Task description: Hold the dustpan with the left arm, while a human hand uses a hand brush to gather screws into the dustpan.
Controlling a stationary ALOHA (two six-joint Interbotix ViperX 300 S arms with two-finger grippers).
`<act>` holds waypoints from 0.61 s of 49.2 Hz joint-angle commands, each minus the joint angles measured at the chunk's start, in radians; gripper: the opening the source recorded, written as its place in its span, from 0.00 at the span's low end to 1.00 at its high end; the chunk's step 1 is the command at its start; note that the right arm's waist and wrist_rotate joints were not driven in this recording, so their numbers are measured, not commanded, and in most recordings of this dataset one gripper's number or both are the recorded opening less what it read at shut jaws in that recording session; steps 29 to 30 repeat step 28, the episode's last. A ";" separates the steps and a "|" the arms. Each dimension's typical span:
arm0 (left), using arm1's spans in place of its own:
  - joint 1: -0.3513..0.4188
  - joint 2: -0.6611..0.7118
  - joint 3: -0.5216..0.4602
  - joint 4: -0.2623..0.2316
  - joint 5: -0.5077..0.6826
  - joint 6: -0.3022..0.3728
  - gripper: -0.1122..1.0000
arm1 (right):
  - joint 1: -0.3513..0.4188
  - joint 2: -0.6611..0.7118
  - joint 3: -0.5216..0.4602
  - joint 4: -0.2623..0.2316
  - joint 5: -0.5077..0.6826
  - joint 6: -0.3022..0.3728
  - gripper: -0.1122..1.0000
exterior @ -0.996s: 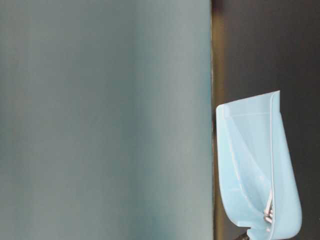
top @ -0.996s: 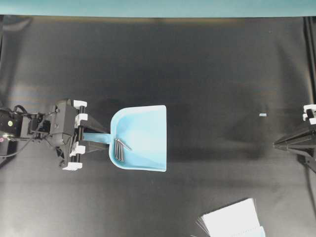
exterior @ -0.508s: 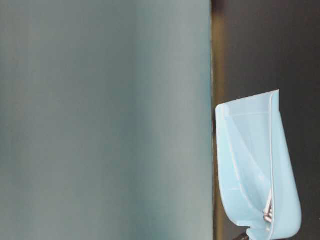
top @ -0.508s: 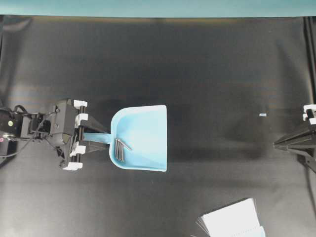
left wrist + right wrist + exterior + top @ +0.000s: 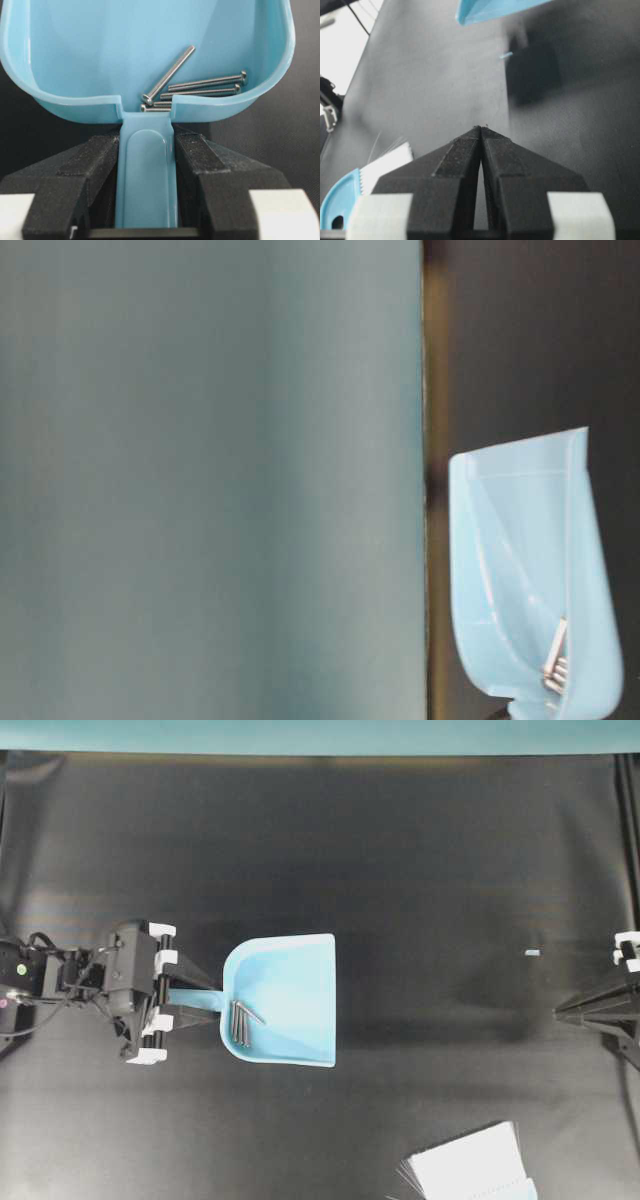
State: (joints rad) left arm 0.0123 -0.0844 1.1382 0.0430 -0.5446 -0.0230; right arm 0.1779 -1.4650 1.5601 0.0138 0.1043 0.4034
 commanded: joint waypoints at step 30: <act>0.002 0.043 -0.031 0.003 0.035 0.008 0.36 | 0.000 0.006 -0.009 0.002 -0.005 0.000 0.10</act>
